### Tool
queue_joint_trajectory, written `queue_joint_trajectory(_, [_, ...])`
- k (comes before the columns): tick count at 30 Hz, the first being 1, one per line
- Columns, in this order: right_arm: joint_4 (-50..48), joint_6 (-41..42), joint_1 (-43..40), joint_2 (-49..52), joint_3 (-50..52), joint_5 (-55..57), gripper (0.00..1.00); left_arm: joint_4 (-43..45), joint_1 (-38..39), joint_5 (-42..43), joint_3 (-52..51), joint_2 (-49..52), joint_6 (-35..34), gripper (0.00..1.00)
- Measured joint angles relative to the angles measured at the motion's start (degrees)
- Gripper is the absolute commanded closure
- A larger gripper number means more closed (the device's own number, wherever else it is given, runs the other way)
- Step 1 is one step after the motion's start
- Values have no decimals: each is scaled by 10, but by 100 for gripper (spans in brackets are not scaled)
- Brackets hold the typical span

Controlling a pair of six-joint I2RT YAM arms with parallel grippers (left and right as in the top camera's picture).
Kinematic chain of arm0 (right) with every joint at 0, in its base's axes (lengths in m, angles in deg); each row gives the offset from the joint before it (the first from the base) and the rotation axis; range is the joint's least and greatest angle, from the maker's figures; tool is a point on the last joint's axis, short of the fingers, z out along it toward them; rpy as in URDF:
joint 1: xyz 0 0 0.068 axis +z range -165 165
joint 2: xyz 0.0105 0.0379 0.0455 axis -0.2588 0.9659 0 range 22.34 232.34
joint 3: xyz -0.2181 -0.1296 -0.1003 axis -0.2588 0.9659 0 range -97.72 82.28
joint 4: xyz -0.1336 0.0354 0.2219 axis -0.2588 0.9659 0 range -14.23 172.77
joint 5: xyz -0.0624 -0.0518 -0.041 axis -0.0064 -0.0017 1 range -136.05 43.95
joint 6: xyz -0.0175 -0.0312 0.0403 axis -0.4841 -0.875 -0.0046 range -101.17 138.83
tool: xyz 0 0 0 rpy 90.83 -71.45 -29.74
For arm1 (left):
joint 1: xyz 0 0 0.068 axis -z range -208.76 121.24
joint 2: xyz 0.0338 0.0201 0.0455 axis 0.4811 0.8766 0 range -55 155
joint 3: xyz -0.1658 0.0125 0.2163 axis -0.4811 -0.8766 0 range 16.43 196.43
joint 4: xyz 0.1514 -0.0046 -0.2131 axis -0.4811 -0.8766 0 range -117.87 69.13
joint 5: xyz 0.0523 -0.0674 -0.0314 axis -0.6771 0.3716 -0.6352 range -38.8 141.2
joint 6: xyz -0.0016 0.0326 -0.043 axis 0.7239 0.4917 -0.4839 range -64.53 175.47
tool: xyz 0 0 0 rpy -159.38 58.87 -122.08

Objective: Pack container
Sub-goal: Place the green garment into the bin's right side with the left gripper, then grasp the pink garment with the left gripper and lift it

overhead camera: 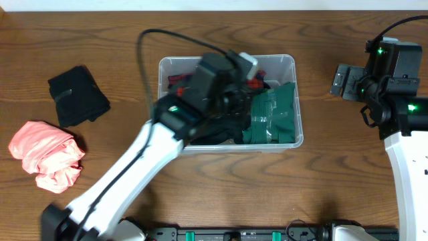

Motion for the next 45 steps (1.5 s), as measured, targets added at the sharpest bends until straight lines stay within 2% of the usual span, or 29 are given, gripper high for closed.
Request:
queue_joint_trajectory(10, [3,0,0,0,1,0,1,102,37,-5,0,195,0,93])
queue_joint_trajectory(13, [5,0,0,0,1,0,1,110,36,-3,0,223,0,87])
queue_joint_trajectory(14, [5,1,0,0,1,0,1,109,37,-2,0,224,-1,77])
queue_joint_trajectory(17, [5,2,0,0,1,0,1,93,38,7,3,212,-2,42])
queue_joint_trajectory(22, [6,2,0,0,2,0,1,24,37,-3,-4,123,-2,0])
queue_joint_trajectory(26, [6,4,0,0,3,0,1,-71,-2,-77,-4,-27,0,2])
queue_joint_trajectory(30, [6,4,0,0,3,0,1,-200,-97,-183,2,-163,-24,2])
queue_joint_trajectory(35, [6,4,0,0,3,0,1,-295,-324,-267,-4,-227,-93,2])
queue_joint_trajectory(41, [6,4,0,0,3,0,1,-283,-600,-274,-56,-202,-156,2])
queue_joint_trajectory(45, [6,4,0,0,3,0,1,-244,-723,-245,-78,-141,-188,2])
